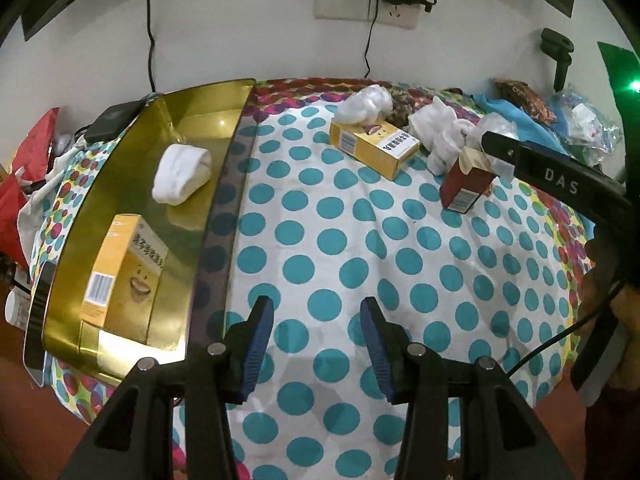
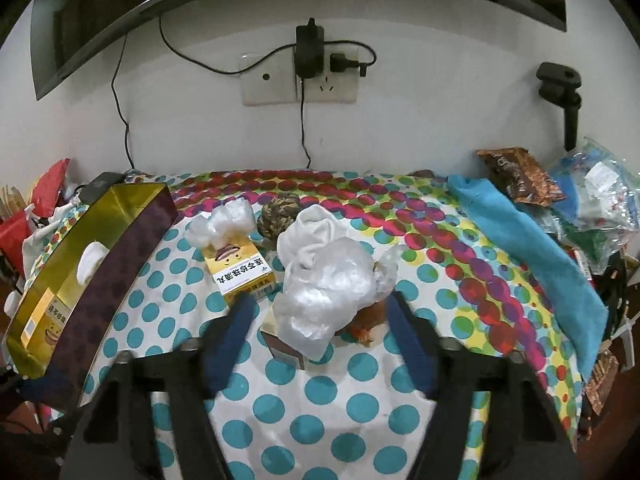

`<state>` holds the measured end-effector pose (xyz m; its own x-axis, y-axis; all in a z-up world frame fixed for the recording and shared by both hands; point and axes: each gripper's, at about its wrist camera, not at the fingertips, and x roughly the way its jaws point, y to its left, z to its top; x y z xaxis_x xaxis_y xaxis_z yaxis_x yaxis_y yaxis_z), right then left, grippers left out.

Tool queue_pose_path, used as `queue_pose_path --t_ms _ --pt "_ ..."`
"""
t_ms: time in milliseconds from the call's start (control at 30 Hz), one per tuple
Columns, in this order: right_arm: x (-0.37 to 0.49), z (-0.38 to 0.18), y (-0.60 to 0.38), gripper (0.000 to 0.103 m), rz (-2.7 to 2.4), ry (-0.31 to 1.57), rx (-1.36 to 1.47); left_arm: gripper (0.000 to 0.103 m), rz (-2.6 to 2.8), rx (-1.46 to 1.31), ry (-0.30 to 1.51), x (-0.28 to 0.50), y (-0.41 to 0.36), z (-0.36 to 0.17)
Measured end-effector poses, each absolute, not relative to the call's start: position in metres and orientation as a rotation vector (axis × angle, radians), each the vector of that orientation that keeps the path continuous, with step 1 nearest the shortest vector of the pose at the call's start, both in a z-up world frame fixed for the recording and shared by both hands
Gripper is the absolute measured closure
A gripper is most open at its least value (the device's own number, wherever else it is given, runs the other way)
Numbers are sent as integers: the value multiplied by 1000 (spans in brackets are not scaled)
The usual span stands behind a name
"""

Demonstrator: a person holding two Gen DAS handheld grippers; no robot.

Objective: Organize objects
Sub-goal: 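Grasp the clear plastic bag with the right gripper, then grasp the small cream-topped brown box with the left gripper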

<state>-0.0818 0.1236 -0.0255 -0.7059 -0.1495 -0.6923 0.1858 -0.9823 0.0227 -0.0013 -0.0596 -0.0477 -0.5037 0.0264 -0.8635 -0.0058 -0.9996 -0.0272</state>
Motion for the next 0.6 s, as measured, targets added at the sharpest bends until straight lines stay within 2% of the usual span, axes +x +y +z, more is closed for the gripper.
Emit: queue_pose_path --t_ms 67,133,600 --pt "-86 -31 124 62 -2720 64 1132 57 2707 -1563 -25 -5 -57 -50" --pt "-87 -34 126 68 -2720 57 1127 57 2696 -1574 -16 -10 -52 -53" --pt "-60 -33 160 71 -2761 13 1058 57 2636 -1460 15 -40 4 -62"
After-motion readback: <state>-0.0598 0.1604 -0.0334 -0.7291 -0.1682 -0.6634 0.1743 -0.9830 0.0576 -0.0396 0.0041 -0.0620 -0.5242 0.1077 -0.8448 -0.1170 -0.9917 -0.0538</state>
